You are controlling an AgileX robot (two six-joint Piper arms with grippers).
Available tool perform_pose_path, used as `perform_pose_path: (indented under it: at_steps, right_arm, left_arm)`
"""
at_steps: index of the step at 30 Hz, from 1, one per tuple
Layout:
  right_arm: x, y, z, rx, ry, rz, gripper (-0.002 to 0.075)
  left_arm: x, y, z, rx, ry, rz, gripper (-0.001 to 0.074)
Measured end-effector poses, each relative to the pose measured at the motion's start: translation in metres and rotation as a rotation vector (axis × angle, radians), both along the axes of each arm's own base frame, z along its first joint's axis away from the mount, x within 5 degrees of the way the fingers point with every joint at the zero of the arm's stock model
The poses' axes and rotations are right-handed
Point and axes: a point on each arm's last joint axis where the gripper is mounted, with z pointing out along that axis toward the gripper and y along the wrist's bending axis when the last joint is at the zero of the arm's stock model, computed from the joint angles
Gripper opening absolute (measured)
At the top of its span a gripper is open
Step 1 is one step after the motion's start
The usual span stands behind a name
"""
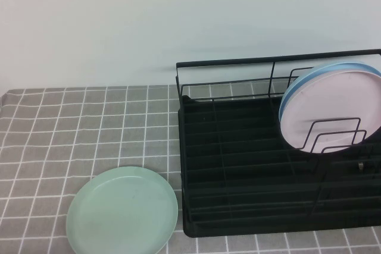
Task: Place plate on rack
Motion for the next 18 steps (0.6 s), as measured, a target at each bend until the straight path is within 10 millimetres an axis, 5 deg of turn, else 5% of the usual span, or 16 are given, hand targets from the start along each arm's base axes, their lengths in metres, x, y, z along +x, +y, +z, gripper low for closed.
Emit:
perform_pose_path:
  at_steps: [8,13,18]
  right_arm:
    - [0.000,0.000,0.000,0.000,0.000,0.000,-0.0001]
    - [0.000,0.000,0.000,0.013,-0.002,-0.001,-0.0001]
    - [0.001,0.005,0.004,0.252,-0.059,0.000,-0.0001]
  left_arm:
    - [0.000,0.001,0.000,0.038,-0.004,-0.003,0.0000]
    - [0.001,-0.001,0.005,-0.093,-0.054,0.005,0.0000]
    - [0.002,-0.003,0.020,-0.278,-0.204,0.005,0.0000]
